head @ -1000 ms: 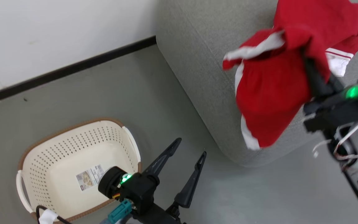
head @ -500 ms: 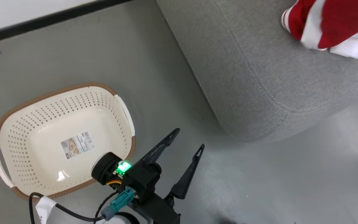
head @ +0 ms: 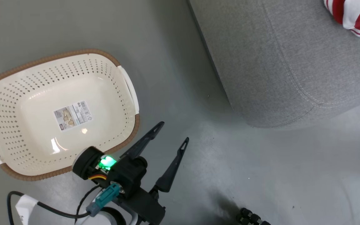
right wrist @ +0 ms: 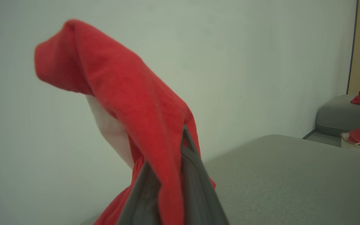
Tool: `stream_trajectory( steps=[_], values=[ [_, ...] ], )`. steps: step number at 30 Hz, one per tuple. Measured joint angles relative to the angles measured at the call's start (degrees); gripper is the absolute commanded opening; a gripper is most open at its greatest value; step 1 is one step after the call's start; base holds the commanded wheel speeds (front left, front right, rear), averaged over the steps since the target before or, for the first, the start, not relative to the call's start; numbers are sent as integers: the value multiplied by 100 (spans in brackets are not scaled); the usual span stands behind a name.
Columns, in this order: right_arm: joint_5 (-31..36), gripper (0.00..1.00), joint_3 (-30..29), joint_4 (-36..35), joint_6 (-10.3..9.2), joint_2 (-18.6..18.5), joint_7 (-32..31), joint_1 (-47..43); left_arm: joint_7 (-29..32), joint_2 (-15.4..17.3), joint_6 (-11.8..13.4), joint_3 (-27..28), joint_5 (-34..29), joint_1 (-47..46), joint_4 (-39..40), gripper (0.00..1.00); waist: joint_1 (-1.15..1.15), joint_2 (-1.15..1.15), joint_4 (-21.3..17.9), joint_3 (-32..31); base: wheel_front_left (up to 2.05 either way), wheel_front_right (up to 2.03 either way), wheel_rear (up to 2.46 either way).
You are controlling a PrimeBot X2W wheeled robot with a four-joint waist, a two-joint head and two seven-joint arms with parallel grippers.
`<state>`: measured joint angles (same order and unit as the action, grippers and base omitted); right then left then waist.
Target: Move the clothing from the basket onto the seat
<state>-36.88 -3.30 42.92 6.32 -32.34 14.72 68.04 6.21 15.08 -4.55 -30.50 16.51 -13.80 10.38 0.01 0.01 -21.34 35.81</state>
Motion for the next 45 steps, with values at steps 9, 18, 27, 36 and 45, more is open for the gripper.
stream_trajectory(
  steps=[9,18,27,36,45],
  values=[
    [-1,0,-298,984,0,-102,0,81,96,131,59,122,-41,8,204,100,-1,0,14,450,0,0,0],
    [1,0,-405,1514,0,207,0,4,185,264,82,205,-55,17,293,100,-1,0,-41,790,0,0,0],
    [109,47,-438,1794,-2,491,-1,26,226,279,155,259,-55,19,308,100,-1,0,-46,940,0,0,0],
    [453,100,-255,1591,26,687,-1,90,96,156,205,293,-55,-4,189,100,-1,-1,-63,770,0,0,0],
    [844,100,-64,988,59,811,-1,-519,-218,-58,304,435,32,-12,-122,100,-2,-1,-122,372,0,0,0]
  ],
)
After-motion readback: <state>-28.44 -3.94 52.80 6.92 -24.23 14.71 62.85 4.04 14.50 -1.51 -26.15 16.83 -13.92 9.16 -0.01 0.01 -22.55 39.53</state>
